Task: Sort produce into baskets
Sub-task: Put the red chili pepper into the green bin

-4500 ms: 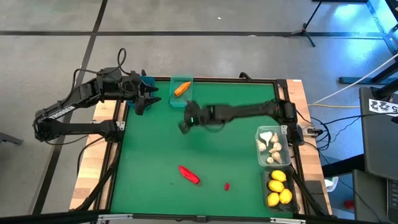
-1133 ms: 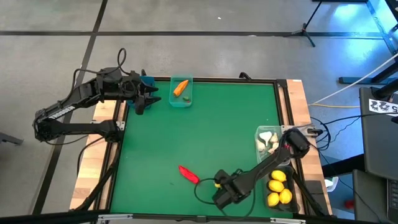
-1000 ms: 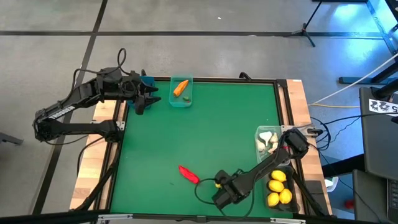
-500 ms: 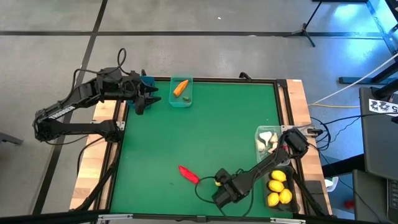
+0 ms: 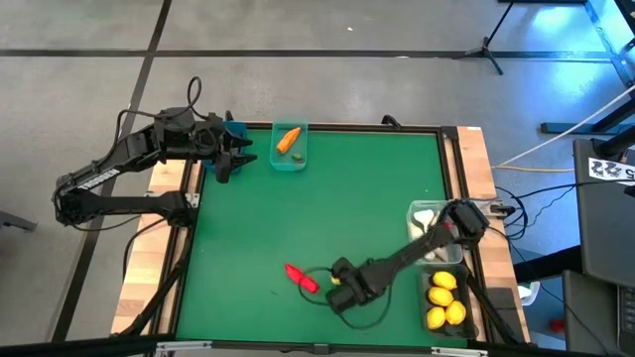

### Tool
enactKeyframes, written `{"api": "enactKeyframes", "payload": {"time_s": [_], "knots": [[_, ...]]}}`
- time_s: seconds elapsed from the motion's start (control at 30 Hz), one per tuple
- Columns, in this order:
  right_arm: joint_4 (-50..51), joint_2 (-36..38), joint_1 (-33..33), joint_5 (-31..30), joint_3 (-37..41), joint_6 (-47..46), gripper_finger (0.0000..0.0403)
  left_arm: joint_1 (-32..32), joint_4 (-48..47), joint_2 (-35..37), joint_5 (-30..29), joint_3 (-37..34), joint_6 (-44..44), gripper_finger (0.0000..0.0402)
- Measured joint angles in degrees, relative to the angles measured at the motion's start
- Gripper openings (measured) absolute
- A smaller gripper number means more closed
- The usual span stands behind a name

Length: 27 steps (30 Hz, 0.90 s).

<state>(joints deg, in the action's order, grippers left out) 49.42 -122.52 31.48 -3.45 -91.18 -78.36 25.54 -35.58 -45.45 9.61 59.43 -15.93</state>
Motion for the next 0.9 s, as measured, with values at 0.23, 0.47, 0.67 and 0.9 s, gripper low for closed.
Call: {"api": "enactKeyframes", "payload": {"time_s": [0.23,0.47,0.67,0.9], "knots": [[-0.4,0.59,-10.48,-1.54,-2.11,15.61,0.0097,0.0,-0.03,0.0,0.0,0.01,0.03,0.0276],[-5.01,0.64,-25.35,-5.77,-8.77,33.99,0.0098,0.0,-0.06,0.0,-0.01,0.01,0.89,0.0276],[-18.23,0.64,-37.65,-7.6,-11.68,42.5,0.0098,0.0,-0.06,0.0,0.0,0.0,0.93,0.0276],[-32.9,0.07,-47.17,-5.09,-11.67,44.71,0.0098,0.0,-0.06,-0.02,0.0,0.0,0.95,0.0276]]}}
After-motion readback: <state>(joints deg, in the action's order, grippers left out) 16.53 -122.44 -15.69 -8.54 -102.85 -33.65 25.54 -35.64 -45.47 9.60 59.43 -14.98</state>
